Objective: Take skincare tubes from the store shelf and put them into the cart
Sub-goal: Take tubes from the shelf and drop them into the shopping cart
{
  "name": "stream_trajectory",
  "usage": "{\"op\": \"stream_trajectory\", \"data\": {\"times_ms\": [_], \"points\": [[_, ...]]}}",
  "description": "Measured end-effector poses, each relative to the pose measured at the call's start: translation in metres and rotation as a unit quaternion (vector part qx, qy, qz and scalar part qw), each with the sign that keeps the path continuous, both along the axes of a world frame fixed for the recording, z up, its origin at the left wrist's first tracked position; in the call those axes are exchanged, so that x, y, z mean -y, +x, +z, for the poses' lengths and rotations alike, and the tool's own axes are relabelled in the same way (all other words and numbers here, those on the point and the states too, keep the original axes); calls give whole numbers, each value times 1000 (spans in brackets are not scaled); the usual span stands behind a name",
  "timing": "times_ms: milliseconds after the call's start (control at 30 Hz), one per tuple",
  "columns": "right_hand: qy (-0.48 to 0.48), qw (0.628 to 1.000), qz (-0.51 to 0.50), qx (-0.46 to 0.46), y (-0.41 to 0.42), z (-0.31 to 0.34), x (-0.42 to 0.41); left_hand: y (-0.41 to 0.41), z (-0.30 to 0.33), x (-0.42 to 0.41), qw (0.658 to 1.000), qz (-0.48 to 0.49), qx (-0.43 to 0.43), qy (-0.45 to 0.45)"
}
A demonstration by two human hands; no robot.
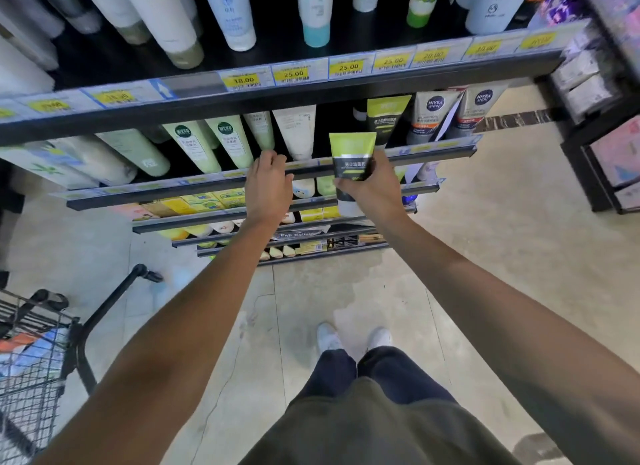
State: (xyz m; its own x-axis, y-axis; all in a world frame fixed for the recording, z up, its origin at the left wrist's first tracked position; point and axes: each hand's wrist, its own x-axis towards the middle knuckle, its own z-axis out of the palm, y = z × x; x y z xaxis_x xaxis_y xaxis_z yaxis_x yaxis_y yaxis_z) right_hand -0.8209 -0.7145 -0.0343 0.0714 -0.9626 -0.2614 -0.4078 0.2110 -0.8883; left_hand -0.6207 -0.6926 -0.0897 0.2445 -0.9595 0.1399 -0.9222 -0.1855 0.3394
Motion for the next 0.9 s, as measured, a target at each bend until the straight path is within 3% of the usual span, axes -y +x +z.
{"op": "stream_trajectory", "data": {"times_ms": [167,900], "points": [[-48,998,-29,-13,20,6,15,6,-7,-1,998,-34,48,14],[-110,991,-79,1,60,-9,69,17,-1,-8,996,-74,19,47]]}}
